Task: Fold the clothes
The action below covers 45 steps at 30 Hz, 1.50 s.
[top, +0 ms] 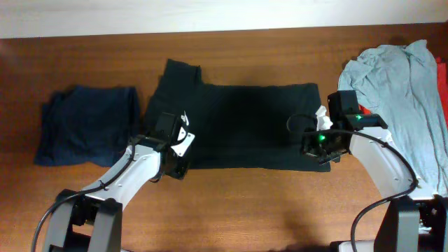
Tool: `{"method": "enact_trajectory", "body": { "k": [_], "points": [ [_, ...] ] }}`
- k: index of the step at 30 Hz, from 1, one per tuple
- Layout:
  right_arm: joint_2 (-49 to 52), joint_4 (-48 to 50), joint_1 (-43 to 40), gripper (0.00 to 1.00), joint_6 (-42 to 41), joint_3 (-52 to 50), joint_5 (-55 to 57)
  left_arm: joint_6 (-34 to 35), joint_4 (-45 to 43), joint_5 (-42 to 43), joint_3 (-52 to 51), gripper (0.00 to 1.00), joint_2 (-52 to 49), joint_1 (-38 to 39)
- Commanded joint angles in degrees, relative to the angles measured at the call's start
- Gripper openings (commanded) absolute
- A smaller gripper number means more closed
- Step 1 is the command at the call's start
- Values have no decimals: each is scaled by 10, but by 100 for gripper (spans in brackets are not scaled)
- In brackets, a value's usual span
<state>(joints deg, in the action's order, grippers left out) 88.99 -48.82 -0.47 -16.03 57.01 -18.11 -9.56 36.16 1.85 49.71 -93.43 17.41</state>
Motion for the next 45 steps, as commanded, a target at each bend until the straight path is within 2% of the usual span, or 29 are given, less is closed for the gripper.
{"method": "enact_trajectory", "body": {
  "k": [1, 3, 14, 18, 23, 31, 35, 36, 38, 39, 41, 42, 45],
  "points": [
    [-5, 2, 1, 4, 6, 3, 0, 11, -3, -26, 16, 8, -3, 2],
    [-5, 2, 1, 4, 6, 3, 4, 11, -2, -28, 22, 1, -3, 2],
    [-5, 2, 1, 4, 6, 3, 8, 10, 10, -35, 104, 1, -3, 2],
    [-5, 2, 1, 4, 6, 3, 8, 1, -27, -60, 111, 0, -4, 2],
    [-5, 2, 1, 4, 6, 3, 8, -44, -66, -60, 111, 0, -22, 2],
    [-5, 1, 1, 4, 6, 3, 7, -65, -114, -62, 111, 1, -56, 2],
    [-5, 0, 1, 4, 6, 3, 7, -69, -135, -66, 111, 20, -60, 2],
    [-5, 0, 1, 4, 6, 3, 7, -68, -140, -79, 111, 26, -60, 2],
    [-5, -1, 1, 4, 6, 3, 7, -68, -139, -110, 116, 48, -59, 2],
    [-5, -2, 1, 4, 6, 3, 7, -68, -130, -123, 122, 54, -59, 2],
    [-5, -5, 1, 4, 6, 3, 7, -62, -100, -128, 139, 62, -56, 2],
    [-5, -5, 1, 4, 6, 3, 7, -49, -78, -128, 150, 70, -54, 2],
    [-5, -7, 1, 4, 6, 3, 7, 0, -11, -135, 179, 79, -48, -2]
  ]
}}
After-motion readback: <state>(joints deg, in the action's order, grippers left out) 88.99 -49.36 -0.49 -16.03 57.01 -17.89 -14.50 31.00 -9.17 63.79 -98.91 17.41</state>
